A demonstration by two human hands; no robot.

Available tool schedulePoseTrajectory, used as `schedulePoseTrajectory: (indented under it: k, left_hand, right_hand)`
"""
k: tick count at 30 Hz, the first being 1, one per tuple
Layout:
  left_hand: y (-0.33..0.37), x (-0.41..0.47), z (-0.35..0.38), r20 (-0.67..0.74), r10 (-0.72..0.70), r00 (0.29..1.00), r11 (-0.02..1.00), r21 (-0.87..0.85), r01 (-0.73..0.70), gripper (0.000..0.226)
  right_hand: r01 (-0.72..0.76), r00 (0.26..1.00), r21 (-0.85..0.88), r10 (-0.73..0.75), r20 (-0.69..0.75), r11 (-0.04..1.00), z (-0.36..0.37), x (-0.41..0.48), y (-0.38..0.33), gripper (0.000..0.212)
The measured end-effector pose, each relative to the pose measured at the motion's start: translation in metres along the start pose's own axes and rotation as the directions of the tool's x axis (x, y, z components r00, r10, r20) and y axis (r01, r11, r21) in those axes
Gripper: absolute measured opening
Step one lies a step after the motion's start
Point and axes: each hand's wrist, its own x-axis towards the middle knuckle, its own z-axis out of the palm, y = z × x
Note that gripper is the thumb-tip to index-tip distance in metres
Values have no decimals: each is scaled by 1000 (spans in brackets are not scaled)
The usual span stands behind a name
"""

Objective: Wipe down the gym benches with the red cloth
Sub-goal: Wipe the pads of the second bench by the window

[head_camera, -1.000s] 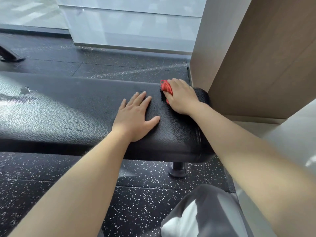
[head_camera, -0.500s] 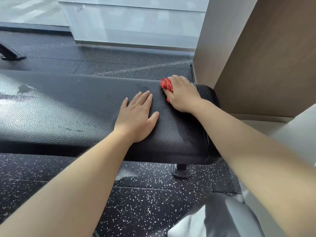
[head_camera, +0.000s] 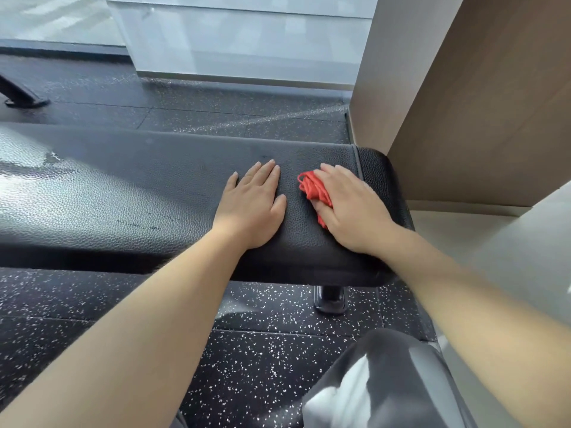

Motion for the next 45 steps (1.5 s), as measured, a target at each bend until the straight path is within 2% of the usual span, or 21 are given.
schedulePoseTrajectory:
  k: [8, 11, 15, 21, 26, 29, 32, 35, 38, 41, 45]
  left_hand:
    - [2, 2, -1, 11, -8, 1000, 1000, 1, 8, 58]
    - [2, -1, -2, 20, -10, 1000, 1000, 12, 10, 57]
    - [2, -6, -3, 59, -1, 998, 999, 34, -1, 59]
    - [2, -9, -2, 57, 5, 998, 999, 37, -7, 59]
    - [-1, -4, -2, 24, 7, 1000, 999, 34, -8, 60]
    - [2, -3, 0, 37, 3, 999, 999, 37, -5, 60]
    - [-3, 0, -9, 115, 55, 992, 997, 55, -61, 63]
    - [-23, -2, -25, 210, 141, 967, 981, 99, -164, 64]
    - [-37, -14, -18, 126, 155, 980, 980, 105, -169, 57]
    - [-37, -19, -8, 7, 150, 989, 985, 80, -150, 53]
    - [-38, -17, -10, 6, 122, 993, 991, 63, -122, 53]
  right_hand:
    - [-163, 986, -1, 163, -14, 987, 3, 97, 11, 37]
    - [-131, 991, -6, 131, 8, 991, 5, 83, 11, 47]
    - [-21, 1000, 20, 20, 21, 1000, -1, 15, -3, 55]
    - [36, 996, -43, -40, -83, 998, 9, -92, -21, 60]
    - [-15, 994, -38, 11, -111, 999, 11, -68, -21, 61]
    - [-75, 995, -7, 74, -73, 997, 4, -29, -18, 56]
    - [-102, 993, -39, 100, -57, 994, 3, -12, -20, 55]
    - [-60, 997, -52, 57, -46, 997, 5, -33, -25, 55]
    - [15, 998, -42, -18, -58, 999, 6, -62, -33, 58]
    - [20, 998, -17, -21, -58, 1000, 6, -63, -35, 59]
    - [8, 1000, 13, -8, 1, 1000, 7, -16, -30, 56]
